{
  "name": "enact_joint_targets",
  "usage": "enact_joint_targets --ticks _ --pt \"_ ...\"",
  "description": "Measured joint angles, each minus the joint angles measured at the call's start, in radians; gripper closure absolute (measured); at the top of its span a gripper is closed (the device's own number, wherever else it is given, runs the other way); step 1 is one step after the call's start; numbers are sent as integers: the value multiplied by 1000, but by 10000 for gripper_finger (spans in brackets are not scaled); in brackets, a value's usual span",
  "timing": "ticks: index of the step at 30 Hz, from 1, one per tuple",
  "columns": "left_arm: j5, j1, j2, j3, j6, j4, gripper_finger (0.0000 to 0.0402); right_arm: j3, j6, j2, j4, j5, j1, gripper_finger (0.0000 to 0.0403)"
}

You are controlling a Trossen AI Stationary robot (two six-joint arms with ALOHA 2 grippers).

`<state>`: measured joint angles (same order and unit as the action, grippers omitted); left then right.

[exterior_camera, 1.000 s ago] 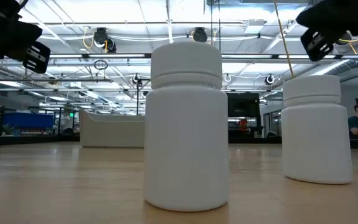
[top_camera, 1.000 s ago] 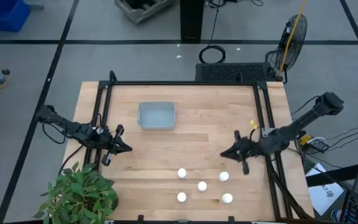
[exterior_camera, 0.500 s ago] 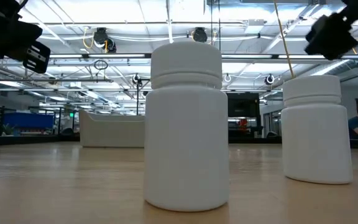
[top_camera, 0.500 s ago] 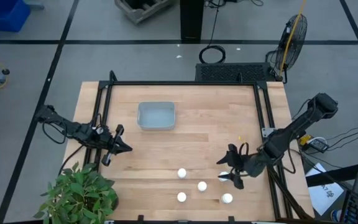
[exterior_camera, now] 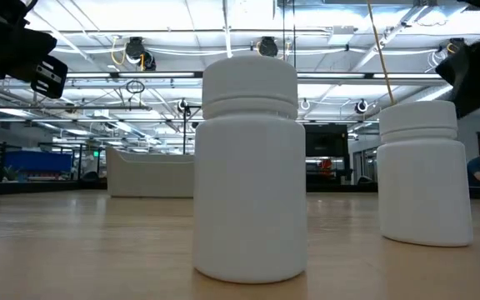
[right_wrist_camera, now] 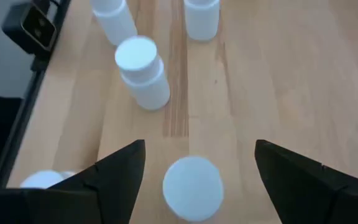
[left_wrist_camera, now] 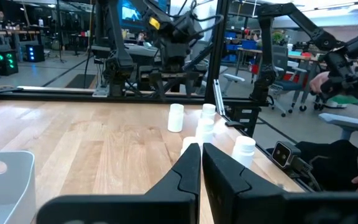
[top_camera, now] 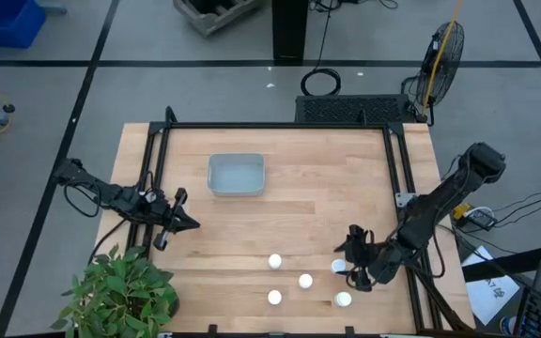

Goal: Pick and place pill bottles into a basket
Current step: Put the white medicine bottle into the gray basket

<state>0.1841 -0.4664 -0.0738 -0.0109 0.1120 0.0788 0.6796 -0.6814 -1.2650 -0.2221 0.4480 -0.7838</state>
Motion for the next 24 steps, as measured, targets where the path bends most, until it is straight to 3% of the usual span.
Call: enact_joint_targets --ticks 18,24 --pt "0 0 0 0 0 0 378 0 -63 -109 -6 -30 -17 111" --pt "0 0 0 0 0 0 378 0 -66 -109 -8 -29 -15 139"
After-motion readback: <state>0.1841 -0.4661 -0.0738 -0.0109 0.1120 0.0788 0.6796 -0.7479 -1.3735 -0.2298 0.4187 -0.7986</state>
